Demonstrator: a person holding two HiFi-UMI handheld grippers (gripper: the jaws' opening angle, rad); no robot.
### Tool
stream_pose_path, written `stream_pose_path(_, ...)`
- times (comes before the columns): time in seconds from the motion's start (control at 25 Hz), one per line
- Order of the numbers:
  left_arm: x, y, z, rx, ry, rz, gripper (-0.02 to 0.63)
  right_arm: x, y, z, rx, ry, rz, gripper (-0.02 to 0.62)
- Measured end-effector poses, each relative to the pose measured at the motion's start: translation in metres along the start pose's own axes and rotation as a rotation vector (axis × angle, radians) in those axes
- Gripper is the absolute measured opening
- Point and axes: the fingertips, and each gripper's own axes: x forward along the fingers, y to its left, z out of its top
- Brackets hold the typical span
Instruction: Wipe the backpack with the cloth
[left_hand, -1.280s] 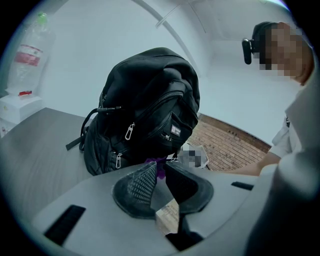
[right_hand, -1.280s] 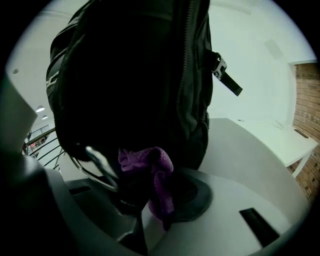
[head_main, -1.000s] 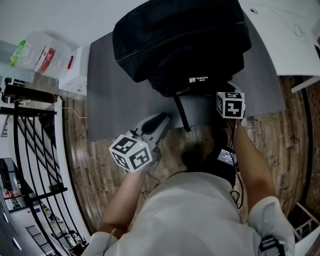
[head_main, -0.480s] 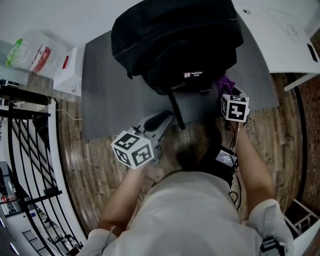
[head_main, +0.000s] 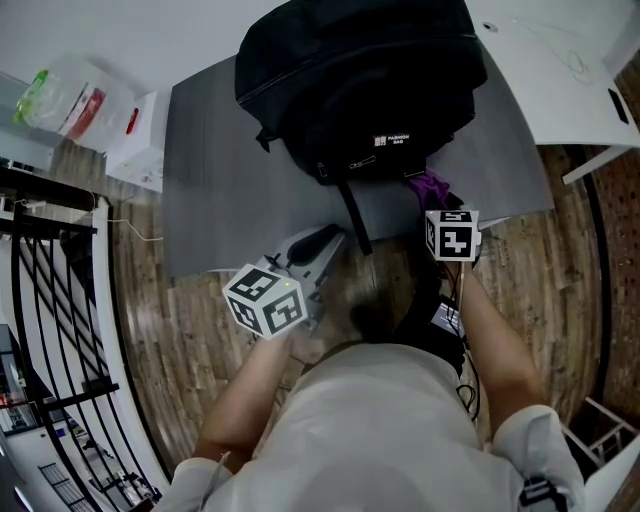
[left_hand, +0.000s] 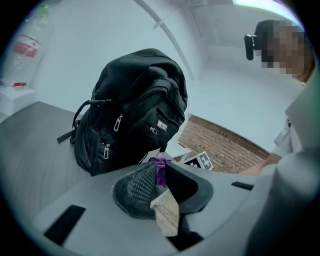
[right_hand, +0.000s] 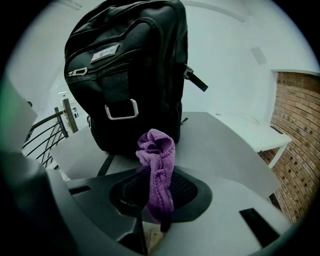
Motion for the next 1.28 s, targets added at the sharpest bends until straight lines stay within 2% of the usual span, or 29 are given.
stream_pose_path(0.44, -0.037, 0.018, -0.005, -0.02, -0.025, 0.068, 0.057, 0.009, 0.107, -0.001, -0.151, 0.017, 0.179, 0.078)
stream_pose_path(0.84, -0.07, 0.044, -0.013, -0.061, -0.052, 0.164, 0.057, 0.026, 0.204, 0.029, -0.344, -0.034, 0.349, 0.078)
stream_pose_path(1.04, -0.084, 0.056, -0.017, -0.084, -0.057, 0.203, 0.057, 0.038, 0.23, 0.036, -0.413, -0.038, 0.376, 0.078)
stream_pose_path(1.28, -0.089, 0.064, -0.021, -0.102, -0.054, 0.236, 0.057, 0.058, 0.235, 0.038, -0.454, -0.025, 0.367, 0.078)
